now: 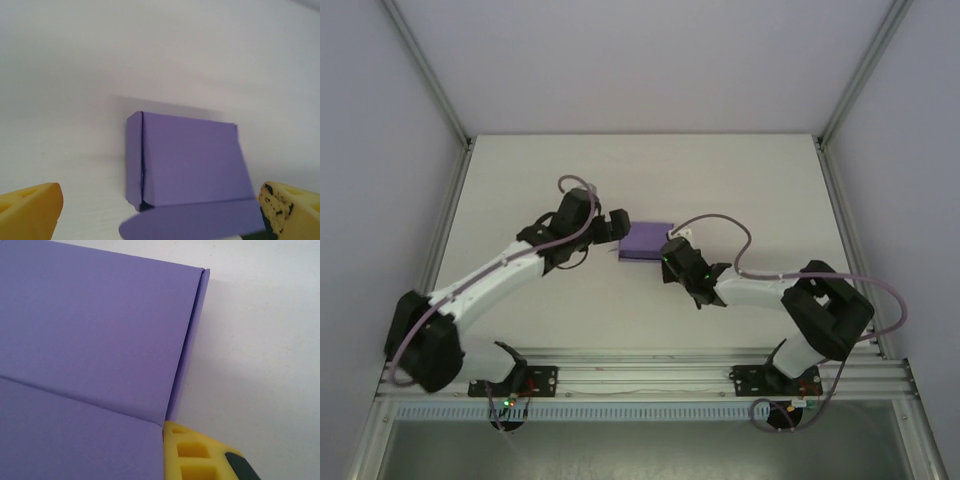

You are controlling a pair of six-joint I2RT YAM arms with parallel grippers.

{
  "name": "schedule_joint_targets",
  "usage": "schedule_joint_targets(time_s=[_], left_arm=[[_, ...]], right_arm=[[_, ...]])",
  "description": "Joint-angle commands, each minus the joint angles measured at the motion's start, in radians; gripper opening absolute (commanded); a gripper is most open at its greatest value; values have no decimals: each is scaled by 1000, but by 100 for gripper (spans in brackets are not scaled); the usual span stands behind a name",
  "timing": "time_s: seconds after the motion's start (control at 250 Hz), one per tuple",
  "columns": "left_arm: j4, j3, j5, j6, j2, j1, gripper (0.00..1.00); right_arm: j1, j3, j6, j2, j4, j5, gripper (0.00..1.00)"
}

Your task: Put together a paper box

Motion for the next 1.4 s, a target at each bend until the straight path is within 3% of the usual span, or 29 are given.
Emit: schedule_joint_targets(time_s=[0.0,0.088,0.264,0.344,0.448,0.496,0.588,0.815,0.935,1.043,1.155,1.395], left_arm=[[69,83,161,58,148,29,100],[68,161,252,98,278,58,99],[146,161,428,76,432,83,82],[170,127,432,68,466,84,70],[183,92,400,72,487,87,56],[178,81,383,76,497,89,51],[185,64,389,81,520,95,49],[204,13,342,92,526,96,47],[250,-25,333,94,526,96,43],[249,-25,332,103,566,96,38],[271,-53,308,110,568,95,38],[269,-87,241,117,595,96,33]], right_arm=[[5,-49,-28,51,-65,-30,0],[4,-55,-45,48,-63,-28,0],[5,-37,-35,54,-99,-13,0],[5,-36,-22,52,-96,-16,0],[5,-29,0,26,-129,-61,10],[5,-27,2,-2,-156,-98,20],[5,-49,23,-95,-204,-161,56],[0,-126,69,-390,-273,-276,100],[-26,-80,137,-417,-303,-199,100],[-116,3,225,-350,-325,-216,100],[-224,80,304,-221,-313,-332,100],[-307,182,331,18,-257,-480,94]])
